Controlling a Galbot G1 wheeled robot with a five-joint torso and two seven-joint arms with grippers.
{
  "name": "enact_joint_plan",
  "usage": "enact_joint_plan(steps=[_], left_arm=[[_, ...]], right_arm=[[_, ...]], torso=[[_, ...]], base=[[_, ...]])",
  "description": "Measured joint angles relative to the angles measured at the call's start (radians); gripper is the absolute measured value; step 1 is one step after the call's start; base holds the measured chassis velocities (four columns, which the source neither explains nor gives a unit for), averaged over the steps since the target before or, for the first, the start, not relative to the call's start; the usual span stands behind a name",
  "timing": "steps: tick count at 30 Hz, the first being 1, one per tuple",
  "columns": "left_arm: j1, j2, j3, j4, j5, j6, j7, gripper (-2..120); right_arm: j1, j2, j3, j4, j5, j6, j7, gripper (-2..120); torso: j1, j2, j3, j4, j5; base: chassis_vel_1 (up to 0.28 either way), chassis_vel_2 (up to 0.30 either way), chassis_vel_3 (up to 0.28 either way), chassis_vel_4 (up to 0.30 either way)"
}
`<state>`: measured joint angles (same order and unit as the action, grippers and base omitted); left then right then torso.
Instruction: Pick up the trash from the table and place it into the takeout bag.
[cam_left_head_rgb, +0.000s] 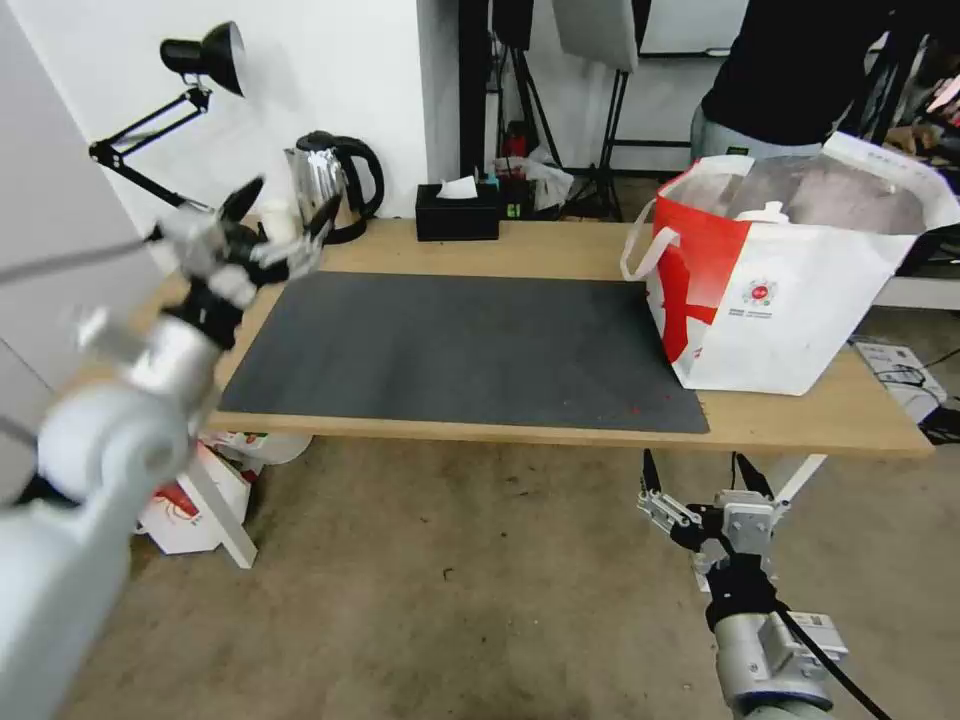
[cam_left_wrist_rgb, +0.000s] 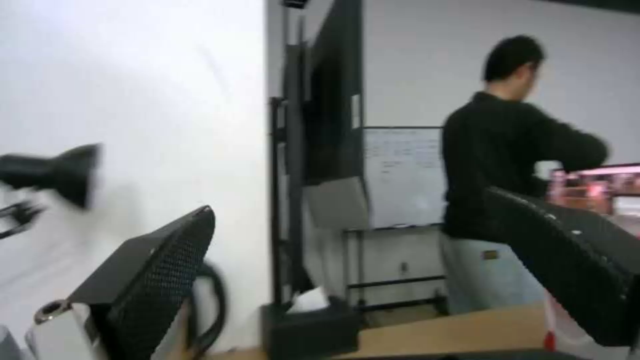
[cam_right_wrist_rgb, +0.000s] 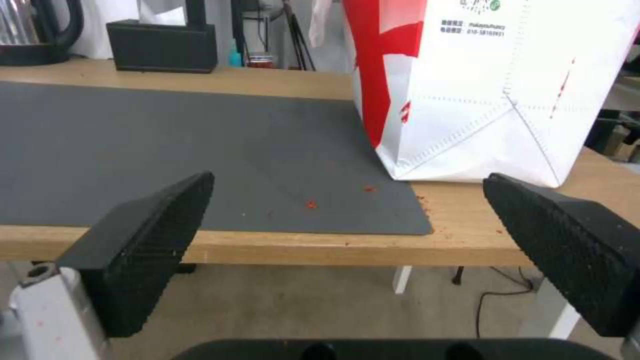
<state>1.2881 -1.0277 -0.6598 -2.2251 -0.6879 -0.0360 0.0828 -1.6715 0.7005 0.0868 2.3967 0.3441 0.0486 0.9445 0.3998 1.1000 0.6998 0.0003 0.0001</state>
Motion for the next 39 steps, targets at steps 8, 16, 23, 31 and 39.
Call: enact_joint_plan(steps=[8,16,23,31,39], left_arm=[[0.166,-0.155,-0.051,-0.083,0.164,-0.039,-0.007,100],[0.281,-0.295,-0.009,-0.074,0.292,-0.126,-0.018,100],[0.329,-0.39,0.036,-0.06,0.383,-0.16,-0.019,100],[0.379,-0.457,0.099,-0.021,0.458,-0.187,-0.019,100],[0.425,-0.477,0.153,0.06,0.506,-0.243,-0.017,100]], right_arm=[[0.0,0.0,0.0,0.0,0.0,0.0,0.0,100],[0.0,0.0,0.0,0.0,0.0,0.0,0.0,100],[0.0,0.0,0.0,0.0,0.0,0.0,0.0,100],[0.0,0.0,0.0,0.0,0.0,0.0,0.0,100],[0.0,0.0,0.0,0.0,0.0,0.0,0.0,100]], torso=[[0.0,0.0,0.0,-0.0003,0.0004],[0.0,0.0,0.0,-0.0003,-0.0001],[0.0,0.0,0.0,-0.0005,-0.0001],[0.0,0.0,0.0,-0.0003,-0.0001],[0.0,0.0,0.0,-0.0003,0.0]], base=[[0.0,0.0,0.0,0.0],[0.0,0.0,0.0,0.0],[0.0,0.0,0.0,0.0],[0.0,0.0,0.0,0.0],[0.0,0.0,0.0,0.0]])
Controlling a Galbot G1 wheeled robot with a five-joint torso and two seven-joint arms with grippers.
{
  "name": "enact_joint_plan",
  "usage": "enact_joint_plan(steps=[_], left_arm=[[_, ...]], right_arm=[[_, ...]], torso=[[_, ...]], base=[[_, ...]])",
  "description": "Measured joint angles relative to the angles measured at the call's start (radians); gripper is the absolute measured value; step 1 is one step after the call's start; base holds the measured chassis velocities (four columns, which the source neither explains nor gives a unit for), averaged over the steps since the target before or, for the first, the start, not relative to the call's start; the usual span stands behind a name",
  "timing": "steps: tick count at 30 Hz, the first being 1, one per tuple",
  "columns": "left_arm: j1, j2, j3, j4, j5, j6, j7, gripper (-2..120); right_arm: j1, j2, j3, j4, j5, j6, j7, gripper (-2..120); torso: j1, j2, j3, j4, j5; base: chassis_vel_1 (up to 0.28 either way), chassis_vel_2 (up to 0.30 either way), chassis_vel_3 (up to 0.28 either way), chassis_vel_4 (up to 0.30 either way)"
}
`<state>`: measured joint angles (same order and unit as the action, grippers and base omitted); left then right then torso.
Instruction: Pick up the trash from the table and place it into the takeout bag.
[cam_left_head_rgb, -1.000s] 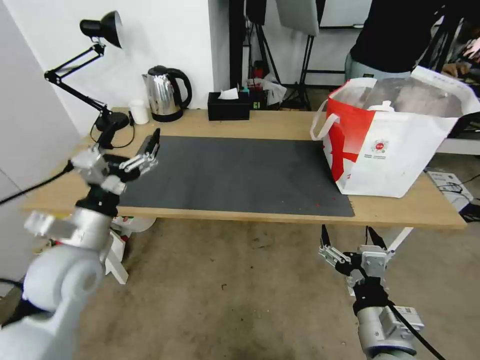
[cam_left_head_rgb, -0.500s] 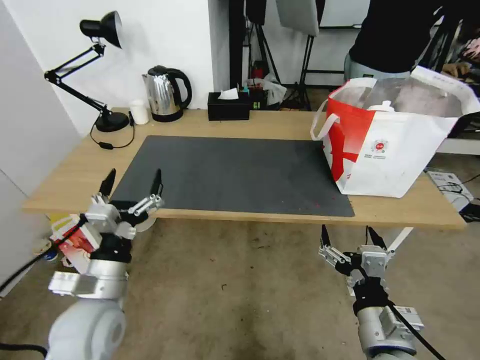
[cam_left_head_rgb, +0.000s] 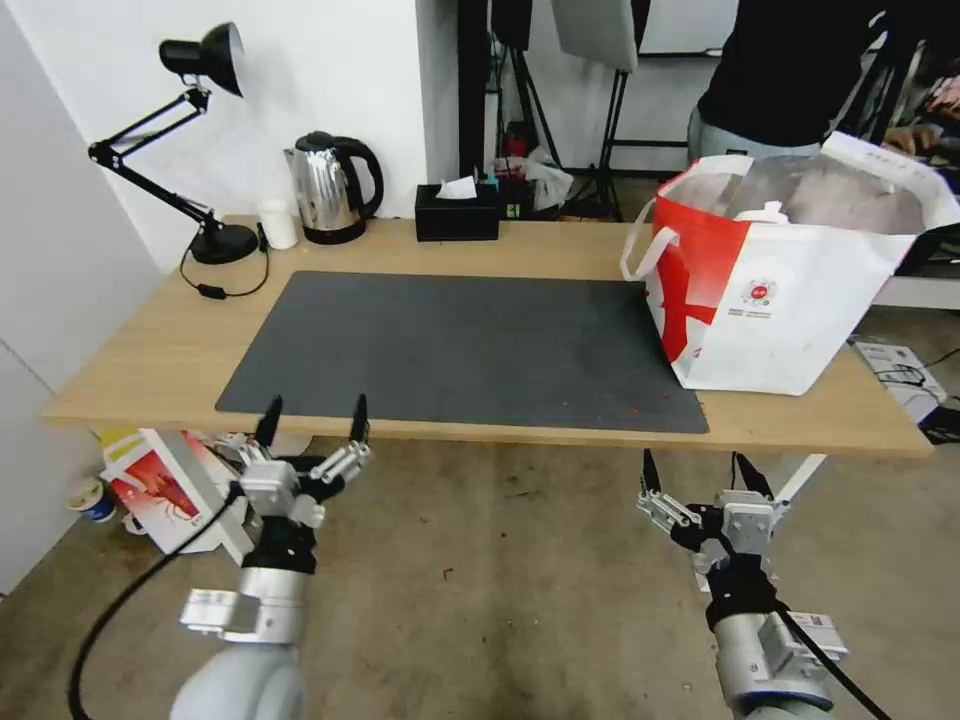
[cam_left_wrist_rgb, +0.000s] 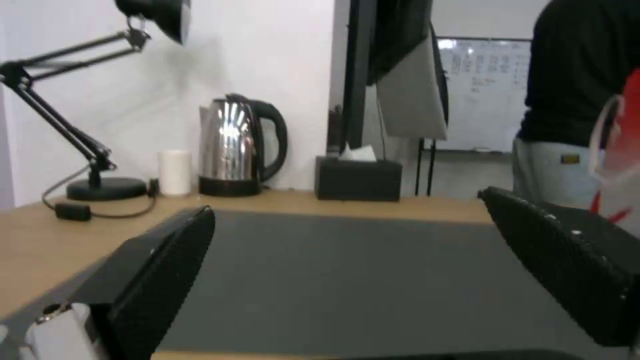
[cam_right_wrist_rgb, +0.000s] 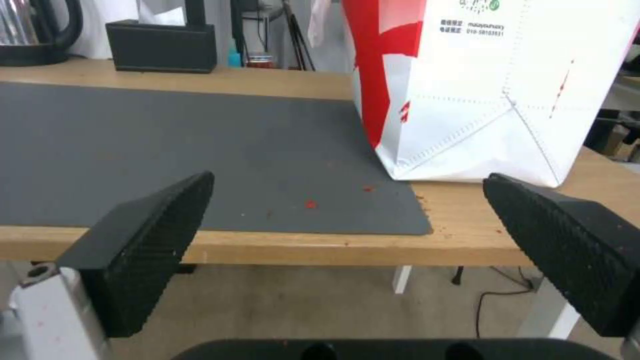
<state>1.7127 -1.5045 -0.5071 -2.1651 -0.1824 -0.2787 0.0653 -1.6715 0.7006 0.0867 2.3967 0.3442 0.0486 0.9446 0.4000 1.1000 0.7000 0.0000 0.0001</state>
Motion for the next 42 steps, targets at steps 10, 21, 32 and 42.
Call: enact_joint_plan(steps=[10,21,32,42], left_arm=[[0.022,0.015,0.022,0.052,0.024,-0.019,0.003,100],[0.032,0.008,0.027,0.1,0.037,-0.059,0.005,100],[0.012,0.004,0.023,0.102,0.038,-0.068,0.013,100],[-0.006,0.007,0.012,0.084,0.025,-0.054,0.016,100]], right_arm=[[0.0,0.0,0.0,0.0,0.0,0.0,0.0,100],[0.0,0.0,0.0,0.0,0.0,0.0,0.0,100],[0.0,0.0,0.0,0.0,0.0,0.0,0.0,100],[0.0,0.0,0.0,0.0,0.0,0.0,0.0,100]], torso=[[0.0,0.0,0.0,0.0,-0.0001],[0.0,0.0,0.0,0.0,-0.0001],[0.0,0.0,0.0,0.0,-0.0001],[0.0,0.0,0.0,0.0,-0.0001]], base=[[0.0,0.0,0.0,0.0],[0.0,0.0,0.0,0.0],[0.0,0.0,0.0,0.0],[0.0,0.0,0.0,0.0]])
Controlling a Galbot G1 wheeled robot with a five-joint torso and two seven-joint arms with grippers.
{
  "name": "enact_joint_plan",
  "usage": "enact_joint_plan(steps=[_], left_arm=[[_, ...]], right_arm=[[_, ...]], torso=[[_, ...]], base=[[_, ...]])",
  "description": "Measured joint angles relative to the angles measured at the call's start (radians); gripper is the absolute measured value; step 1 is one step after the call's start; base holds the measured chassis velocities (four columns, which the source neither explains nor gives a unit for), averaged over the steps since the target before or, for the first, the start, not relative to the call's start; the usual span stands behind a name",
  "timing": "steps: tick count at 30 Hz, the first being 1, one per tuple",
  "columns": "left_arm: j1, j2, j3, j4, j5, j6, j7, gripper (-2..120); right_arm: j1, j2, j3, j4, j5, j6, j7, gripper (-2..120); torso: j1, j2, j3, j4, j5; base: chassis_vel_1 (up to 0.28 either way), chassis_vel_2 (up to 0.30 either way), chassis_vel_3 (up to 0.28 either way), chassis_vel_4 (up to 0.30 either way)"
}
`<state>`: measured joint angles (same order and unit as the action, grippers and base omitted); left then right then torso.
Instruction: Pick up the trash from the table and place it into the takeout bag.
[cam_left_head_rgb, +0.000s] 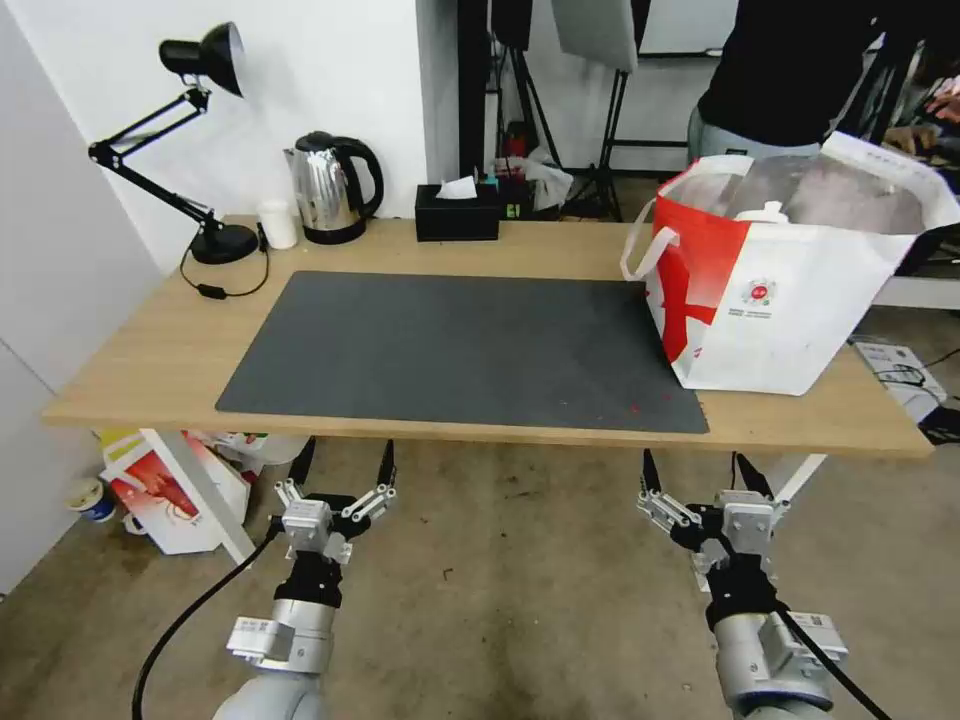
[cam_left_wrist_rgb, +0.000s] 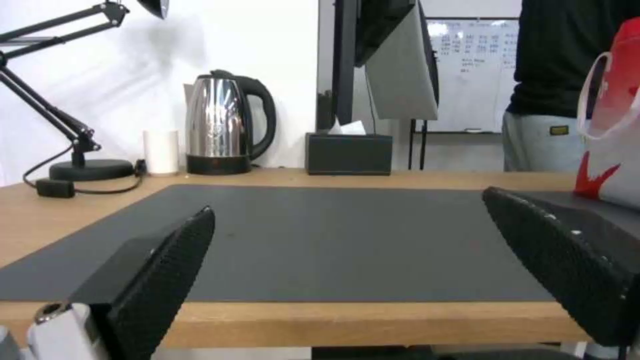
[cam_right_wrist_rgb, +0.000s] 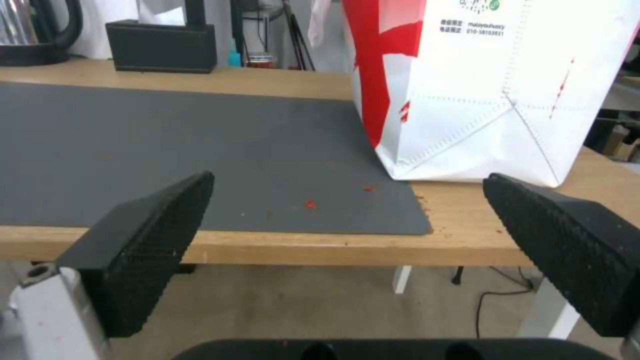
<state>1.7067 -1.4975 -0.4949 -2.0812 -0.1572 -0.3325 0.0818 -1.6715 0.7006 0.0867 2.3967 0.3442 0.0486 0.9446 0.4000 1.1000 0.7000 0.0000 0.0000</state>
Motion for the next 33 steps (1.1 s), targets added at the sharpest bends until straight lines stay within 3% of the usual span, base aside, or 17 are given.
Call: enact_joint_plan(steps=[33], left_arm=[[-0.008,0.004,-0.003,0.012,-0.004,0.008,0.006,100]], right_arm=[[0.0,0.0,0.0,0.0,0.0,0.0,0.0,100]], torso=[[0.0,0.0,0.0,0.0,0.0]], base=[[0.0,0.0,0.0,0.0]])
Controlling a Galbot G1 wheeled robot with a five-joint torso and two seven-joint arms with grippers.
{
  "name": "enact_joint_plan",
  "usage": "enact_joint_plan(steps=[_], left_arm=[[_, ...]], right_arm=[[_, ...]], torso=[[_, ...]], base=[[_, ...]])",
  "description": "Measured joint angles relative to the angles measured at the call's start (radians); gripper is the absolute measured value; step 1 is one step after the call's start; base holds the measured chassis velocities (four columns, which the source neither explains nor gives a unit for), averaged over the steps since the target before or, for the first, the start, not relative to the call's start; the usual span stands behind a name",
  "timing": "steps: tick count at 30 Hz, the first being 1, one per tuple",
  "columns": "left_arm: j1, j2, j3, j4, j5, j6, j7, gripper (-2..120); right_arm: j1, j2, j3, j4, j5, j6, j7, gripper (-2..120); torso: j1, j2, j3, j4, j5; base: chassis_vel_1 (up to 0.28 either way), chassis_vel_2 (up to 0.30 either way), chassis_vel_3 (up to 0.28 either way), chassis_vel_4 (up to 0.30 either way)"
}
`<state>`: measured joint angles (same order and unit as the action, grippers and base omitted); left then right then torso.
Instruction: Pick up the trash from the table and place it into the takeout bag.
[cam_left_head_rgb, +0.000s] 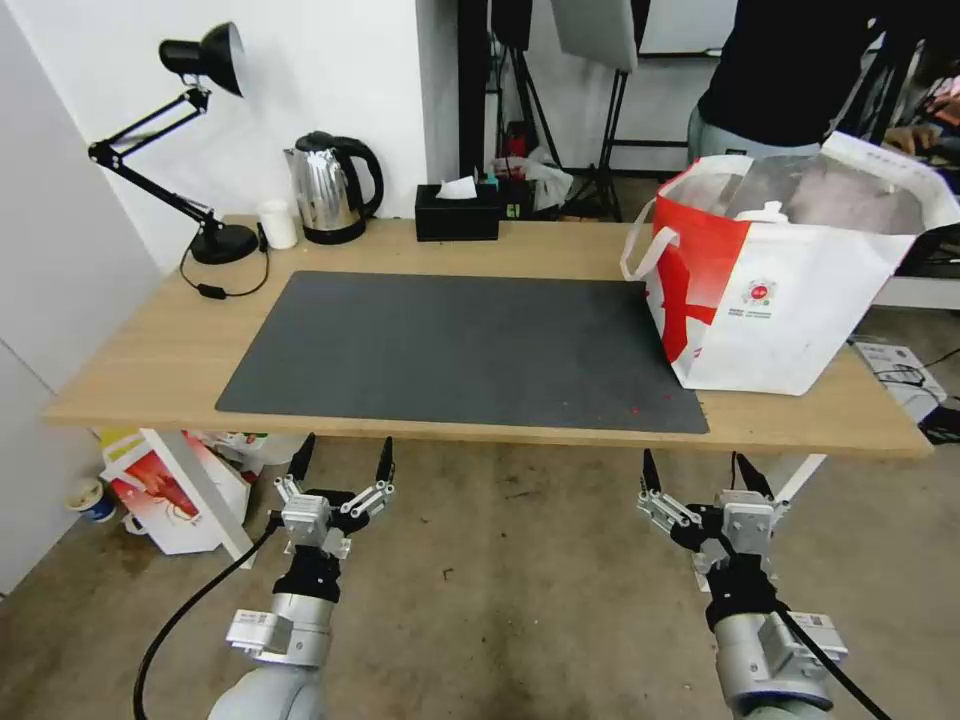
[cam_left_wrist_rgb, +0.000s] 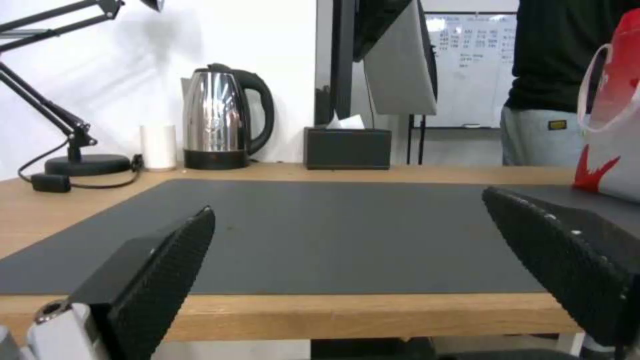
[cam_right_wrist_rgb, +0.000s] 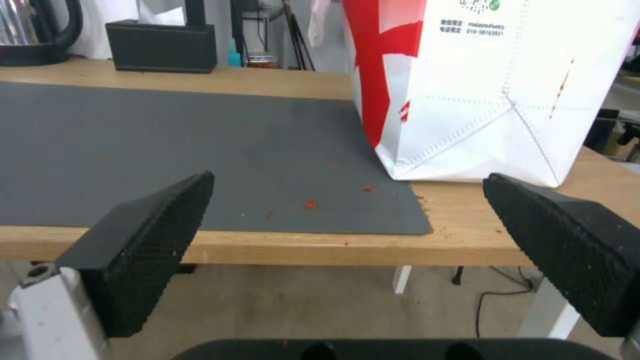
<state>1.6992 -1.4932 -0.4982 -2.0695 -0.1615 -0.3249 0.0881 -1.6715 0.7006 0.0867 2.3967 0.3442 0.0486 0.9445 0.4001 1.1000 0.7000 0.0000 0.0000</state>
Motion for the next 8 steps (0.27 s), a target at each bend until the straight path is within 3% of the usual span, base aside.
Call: enact_joint_plan(steps=[8], left_arm=[[0.0,0.0,0.0,0.0,0.0,0.0,0.0,100]], right_arm=[[0.0,0.0,0.0,0.0,0.0,0.0,0.0,100]], torso=[[0.0,0.0,0.0,0.0,0.0]], base=[[0.0,0.0,0.0,0.0]])
